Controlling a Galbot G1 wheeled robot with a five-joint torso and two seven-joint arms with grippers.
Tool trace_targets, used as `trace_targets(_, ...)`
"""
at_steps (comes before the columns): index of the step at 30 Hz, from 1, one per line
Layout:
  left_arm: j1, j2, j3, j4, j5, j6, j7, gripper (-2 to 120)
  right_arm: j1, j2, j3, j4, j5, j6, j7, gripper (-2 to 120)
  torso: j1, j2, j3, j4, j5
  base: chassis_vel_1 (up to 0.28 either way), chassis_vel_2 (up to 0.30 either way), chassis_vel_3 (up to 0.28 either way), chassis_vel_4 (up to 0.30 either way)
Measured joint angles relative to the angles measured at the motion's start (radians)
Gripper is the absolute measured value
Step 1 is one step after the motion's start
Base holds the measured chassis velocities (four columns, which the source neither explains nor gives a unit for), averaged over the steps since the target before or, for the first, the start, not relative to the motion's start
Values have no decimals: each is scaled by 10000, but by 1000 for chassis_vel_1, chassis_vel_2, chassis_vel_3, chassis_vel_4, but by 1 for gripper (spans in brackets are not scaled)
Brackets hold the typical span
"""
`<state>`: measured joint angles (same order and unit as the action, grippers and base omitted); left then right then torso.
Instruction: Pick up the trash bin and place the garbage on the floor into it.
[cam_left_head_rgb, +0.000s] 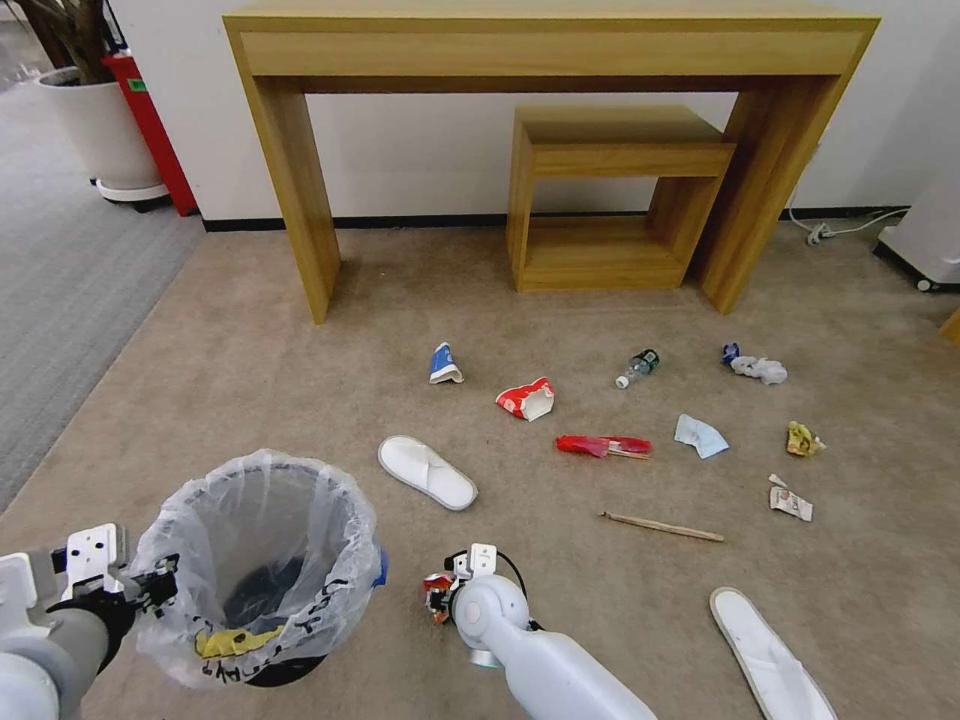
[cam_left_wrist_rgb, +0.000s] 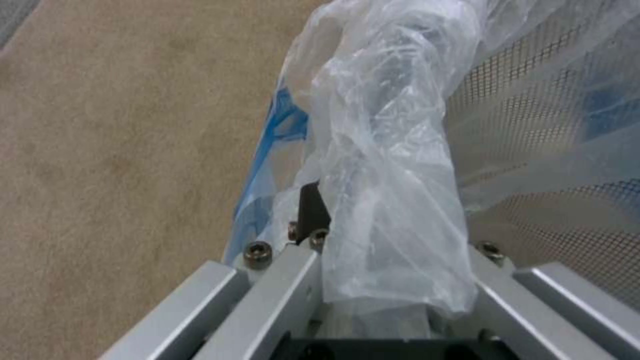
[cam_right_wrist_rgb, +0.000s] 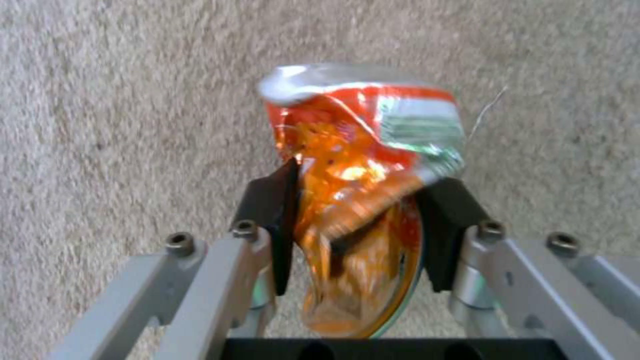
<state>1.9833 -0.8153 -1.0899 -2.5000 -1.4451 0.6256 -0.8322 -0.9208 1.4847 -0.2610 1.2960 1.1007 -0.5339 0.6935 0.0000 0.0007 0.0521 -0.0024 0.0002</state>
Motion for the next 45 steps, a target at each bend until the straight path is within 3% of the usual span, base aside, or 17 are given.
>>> trace_targets(7, -17, 7, 19, 0, 17, -10, 2, 1, -41, -75, 71, 134, -73, 52, -34, 19, 0, 0, 1, 0, -1, 0, 0, 0, 0)
trace_targets(20, -72, 17, 90, 0, 39, -12, 14, 1, -194, -1069, 821, 2023, -42, 155, -168, 18, 0, -1, 2, -2, -1, 0, 0, 0, 0)
trace_targets(25, -63, -5, 141, 1, -56, -12, 23, 1, -337, -1568, 1647, 3671, -513, 749, -1546, 18, 0, -3, 2, -1, 0, 0, 0, 0, 0)
trace_targets(27, -65, -6, 188, 1, -137, -12, 22, 1, -319, -2102, 2249, 5134, -564, 1154, -2530, 18, 0, -3, 1, 0, 1, 0, 0, 0, 0)
trace_targets(29, -67, -10, 209, 0, -153, -12, 22, 1, -296, -2310, 2396, 5520, -490, 1206, -2736, 18, 0, -3, 1, 0, 0, 0, 0, 0, 0)
trace_targets(31, -93, -49, 313, 1, -169, -12, 16, 1, -247, -3082, 2788, 6812, 61, 1249, -3111, 18, 0, -3, 1, 0, 1, 0, 0, 0, 0)
trace_targets(33, -100, -58, 330, 1, -169, -11, 17, 1, -242, -3266, 2874, 7126, 237, 1240, -3142, 18, 0, -3, 1, -1, 1, 0, 0, 0, 0)
trace_targets(35, -168, -136, 443, 1, -171, -8, 17, 1, -275, -3912, 3149, 8264, 969, 1224, -3366, 18, 0, -2, 0, -3, -1, 0, 0, 0, 0)
trace_targets(41, -230, -315, 625, 1, -167, -9, 93, 1, -277, -4252, 3191, 9267, 2153, 1205, -3839, 18, 0, -2, 0, -2, 0, 0, 0, 0, 0)
trace_targets(45, -248, -451, 668, 0, -152, -16, 188, 1, 19, -4128, 2545, 9433, 2929, 1142, -4106, 18, 0, -3, 0, -1, 0, 0, 0, 0, 0)
